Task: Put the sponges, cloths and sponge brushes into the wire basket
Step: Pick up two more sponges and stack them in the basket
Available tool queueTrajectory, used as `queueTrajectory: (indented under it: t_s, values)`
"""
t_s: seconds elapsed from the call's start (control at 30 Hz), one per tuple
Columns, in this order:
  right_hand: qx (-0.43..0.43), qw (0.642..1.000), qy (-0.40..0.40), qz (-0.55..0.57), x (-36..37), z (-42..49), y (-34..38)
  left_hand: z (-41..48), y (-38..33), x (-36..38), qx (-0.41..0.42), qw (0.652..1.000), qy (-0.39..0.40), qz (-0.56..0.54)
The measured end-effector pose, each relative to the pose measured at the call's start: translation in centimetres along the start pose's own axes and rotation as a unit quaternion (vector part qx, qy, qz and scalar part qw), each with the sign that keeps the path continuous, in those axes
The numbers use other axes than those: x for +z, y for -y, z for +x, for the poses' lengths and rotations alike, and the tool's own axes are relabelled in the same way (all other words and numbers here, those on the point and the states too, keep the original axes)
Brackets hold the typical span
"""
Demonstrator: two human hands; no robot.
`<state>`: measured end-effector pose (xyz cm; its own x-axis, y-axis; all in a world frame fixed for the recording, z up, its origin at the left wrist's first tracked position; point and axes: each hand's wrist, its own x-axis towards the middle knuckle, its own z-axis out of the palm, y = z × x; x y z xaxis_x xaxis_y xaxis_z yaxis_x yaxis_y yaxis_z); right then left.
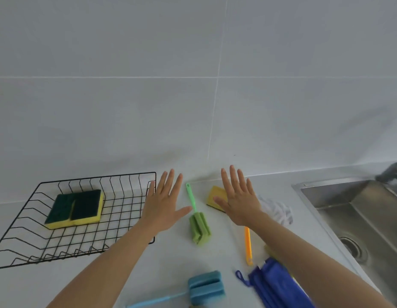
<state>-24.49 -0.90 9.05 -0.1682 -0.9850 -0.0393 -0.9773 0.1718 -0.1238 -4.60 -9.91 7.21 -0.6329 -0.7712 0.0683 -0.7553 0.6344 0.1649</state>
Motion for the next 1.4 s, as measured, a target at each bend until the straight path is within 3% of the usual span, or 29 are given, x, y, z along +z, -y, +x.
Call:
queueTrajectory:
  t_s: [0.4, 0.97, 1.13, 1.3, 1.4]
  values:
    - [-0.023, 0.992, 0.121, 0.015, 5.6, 1.6, -7.9, -1.3, -8.2, 6.9, -0.002, 0.987, 0.157, 0.024]
    - [-0.072, 0.982, 0.162, -0.058, 10.1, 9.3, -6.3, 0.3, -8.2, 7.6, -0.031, 0.987, 0.150, 0.037]
    - [-0.074, 0.983, 0.151, -0.077, 10.1, 9.5, -6.9, 0.1, -12.7, 9.5, 0.096, 0.989, 0.106, 0.031]
    - [-0.066, 0.982, 0.177, -0.020, 9.2, 9.5, -7.6, 0.0, -17.3, 12.2, 0.257, 0.963, 0.067, 0.041]
    - [-0.072, 0.980, 0.183, 0.016, 8.3, 9.3, -8.0, 0.6, -20.0, 13.1, 0.307, 0.949, 0.069, 0.023]
